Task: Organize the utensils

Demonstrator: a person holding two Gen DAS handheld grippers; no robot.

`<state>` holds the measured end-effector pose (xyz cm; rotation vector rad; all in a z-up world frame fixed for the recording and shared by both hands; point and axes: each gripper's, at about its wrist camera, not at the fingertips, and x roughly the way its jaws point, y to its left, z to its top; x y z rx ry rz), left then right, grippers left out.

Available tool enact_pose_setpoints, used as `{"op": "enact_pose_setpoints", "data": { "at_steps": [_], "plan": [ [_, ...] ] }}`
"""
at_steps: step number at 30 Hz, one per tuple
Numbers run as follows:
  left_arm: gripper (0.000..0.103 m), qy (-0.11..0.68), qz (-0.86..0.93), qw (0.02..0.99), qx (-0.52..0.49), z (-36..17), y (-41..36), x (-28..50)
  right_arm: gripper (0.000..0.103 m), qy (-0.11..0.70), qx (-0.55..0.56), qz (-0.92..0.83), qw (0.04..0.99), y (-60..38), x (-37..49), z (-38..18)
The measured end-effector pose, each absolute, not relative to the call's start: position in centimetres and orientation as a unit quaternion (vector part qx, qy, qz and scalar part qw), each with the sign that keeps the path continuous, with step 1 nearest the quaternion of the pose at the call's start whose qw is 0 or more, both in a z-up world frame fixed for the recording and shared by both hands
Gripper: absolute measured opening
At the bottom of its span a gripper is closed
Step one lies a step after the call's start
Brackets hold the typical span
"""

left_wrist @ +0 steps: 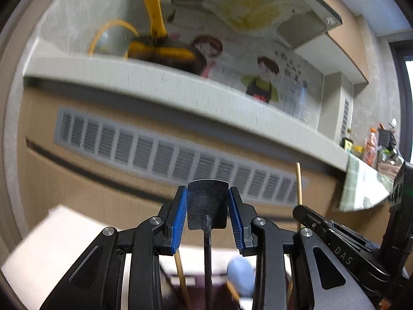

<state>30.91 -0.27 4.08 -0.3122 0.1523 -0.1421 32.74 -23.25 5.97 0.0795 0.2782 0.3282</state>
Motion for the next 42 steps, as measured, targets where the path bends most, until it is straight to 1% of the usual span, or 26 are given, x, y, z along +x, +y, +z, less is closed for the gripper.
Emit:
{"op": "enact_pose_setpoints", "data": {
  "at_steps": [3,4,5,8,12,16,18,19,20,22,28,33,42],
  "plan": [
    [0.038,0.116,-0.071,0.979,-0.153,2.6,0.0,29.6,0.006,0.173,0.033,0.189,0.966,-23.8,31.3,4.2],
    [0.043,0.124,-0.067,0.978,-0.151,2.3,0.1,29.0,0.006,0.193,0.030,0.191,0.962,-24.0,30.7,3.6],
    [0.045,0.136,-0.062,0.977,-0.150,2.0,0.3,28.2,0.006,0.209,0.028,0.189,0.959,-24.3,30.1,3.0],
    [0.045,0.165,-0.048,0.975,-0.143,1.8,0.7,25.1,0.006,0.242,0.039,0.183,0.952,-25.6,28.0,2.0],
    [0.045,0.192,-0.021,0.975,-0.110,1.9,0.4,18.8,0.008,0.255,0.058,0.169,0.950,-27.3,23.7,1.8],
    [0.045,0.218,0.021,0.974,-0.051,1.9,-0.9,13.6,0.008,0.258,0.016,0.148,0.955,-27.2,18.4,2.6],
    [0.045,0.228,0.032,0.972,-0.039,2.0,-1.3,11.9,0.012,0.262,-0.015,0.152,0.953,-26.8,16.1,2.8],
    [0.045,0.232,0.032,0.971,-0.038,2.1,-1.4,11.0,0.017,0.260,-0.020,0.162,0.952,-26.6,14.8,2.8],
    [0.045,0.234,0.032,0.971,-0.038,2.1,-1.5,10.4,0.026,0.261,-0.019,0.167,0.951,-26.5,14.0,2.8],
    [0.045,0.234,0.033,0.971,-0.035,2.3,-1.7,9.3,0.036,0.268,-0.014,0.174,0.948,-26.1,12.3,2.8],
    [0.045,0.240,0.031,0.969,-0.036,2.7,-1.9,8.1,0.036,0.264,-0.023,0.177,0.948,-25.3,10.4,3.0],
    [0.045,0.248,0.027,0.968,-0.035,2.8,-1.9,8.2,0.036,0.260,-0.036,0.173,0.949,-24.9,10.1,3.2],
    [0.045,0.253,0.023,0.966,-0.037,2.6,-1.9,8.3,0.036,0.266,-0.029,0.178,0.947,-25.0,10.3,3.0]
  ]
}}
